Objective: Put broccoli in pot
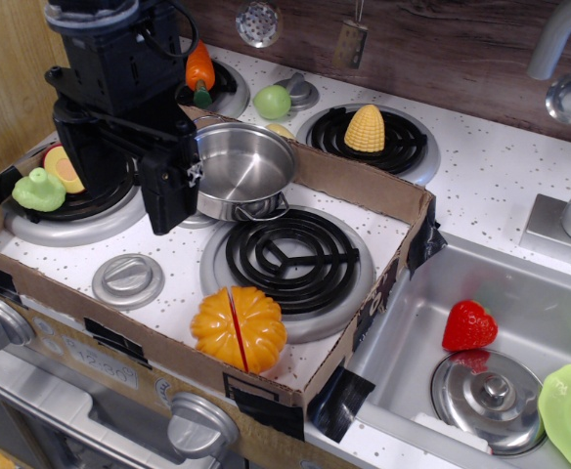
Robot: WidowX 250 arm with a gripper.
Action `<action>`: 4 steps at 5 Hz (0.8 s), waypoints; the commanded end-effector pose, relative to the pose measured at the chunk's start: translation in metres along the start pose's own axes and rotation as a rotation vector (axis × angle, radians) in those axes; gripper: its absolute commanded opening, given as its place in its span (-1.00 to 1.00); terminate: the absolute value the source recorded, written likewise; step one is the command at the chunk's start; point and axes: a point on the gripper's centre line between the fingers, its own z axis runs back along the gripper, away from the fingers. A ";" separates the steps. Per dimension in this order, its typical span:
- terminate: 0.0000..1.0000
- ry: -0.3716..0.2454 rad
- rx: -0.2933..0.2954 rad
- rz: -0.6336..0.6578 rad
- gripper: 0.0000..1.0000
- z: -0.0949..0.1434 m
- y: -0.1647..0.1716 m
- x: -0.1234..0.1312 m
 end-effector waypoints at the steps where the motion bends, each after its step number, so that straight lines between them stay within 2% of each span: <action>1: -1.00 0.000 0.000 0.000 1.00 0.000 0.000 0.000; 2: -1.00 -0.009 -0.001 0.031 1.00 -0.005 0.031 0.010; 3: -1.00 -0.081 0.025 -0.033 1.00 -0.020 0.071 0.025; 4: -1.00 -0.093 0.003 -0.047 1.00 -0.028 0.096 0.044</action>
